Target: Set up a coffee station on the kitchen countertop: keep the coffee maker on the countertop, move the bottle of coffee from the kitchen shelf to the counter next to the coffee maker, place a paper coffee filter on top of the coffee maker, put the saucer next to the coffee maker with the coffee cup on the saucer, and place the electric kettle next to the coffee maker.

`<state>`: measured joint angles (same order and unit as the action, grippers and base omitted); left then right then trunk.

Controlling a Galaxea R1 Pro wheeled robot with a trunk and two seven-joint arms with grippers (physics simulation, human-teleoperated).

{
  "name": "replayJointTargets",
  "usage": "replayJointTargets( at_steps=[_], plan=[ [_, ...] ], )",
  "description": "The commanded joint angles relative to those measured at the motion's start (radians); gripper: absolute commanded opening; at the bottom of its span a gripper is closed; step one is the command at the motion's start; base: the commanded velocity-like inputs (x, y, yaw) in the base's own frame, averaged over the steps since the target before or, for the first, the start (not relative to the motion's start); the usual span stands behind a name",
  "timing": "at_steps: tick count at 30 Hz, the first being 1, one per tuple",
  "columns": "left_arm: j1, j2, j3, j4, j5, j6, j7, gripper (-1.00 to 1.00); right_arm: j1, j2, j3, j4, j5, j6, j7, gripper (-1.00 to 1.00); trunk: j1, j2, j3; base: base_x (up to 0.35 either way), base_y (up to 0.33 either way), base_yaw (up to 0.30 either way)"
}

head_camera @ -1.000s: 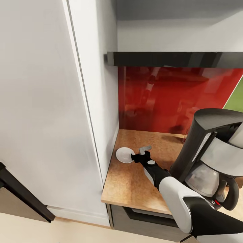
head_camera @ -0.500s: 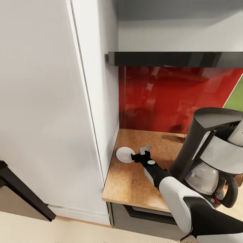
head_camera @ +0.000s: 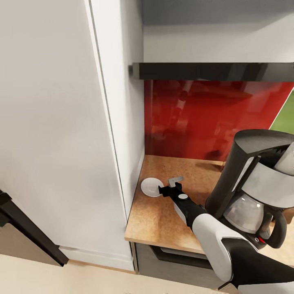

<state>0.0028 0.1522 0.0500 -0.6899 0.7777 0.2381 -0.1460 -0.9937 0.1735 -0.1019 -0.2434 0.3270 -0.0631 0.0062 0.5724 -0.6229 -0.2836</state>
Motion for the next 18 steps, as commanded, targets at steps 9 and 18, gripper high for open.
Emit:
replayJointTargets(
  at_steps=[9, 18],
  plan=[
    [0.0, -0.001, 0.004, -0.002, 0.008, 0.009, -0.002, 1.0, 0.0, 0.001, -0.005, 0.056, 0.009, -0.004, 0.001, 1.0, 0.0, -0.001, -0.002, -0.138, 0.0, 0.0],
    [0.0, -0.001, 0.004, -0.003, 0.008, 0.009, -0.002, 1.0, 0.0, 0.001, -0.005, 0.056, 0.009, -0.004, 0.001, 1.0, 0.0, -0.001, -0.002, -0.066, 0.0, 0.0]
  ],
)
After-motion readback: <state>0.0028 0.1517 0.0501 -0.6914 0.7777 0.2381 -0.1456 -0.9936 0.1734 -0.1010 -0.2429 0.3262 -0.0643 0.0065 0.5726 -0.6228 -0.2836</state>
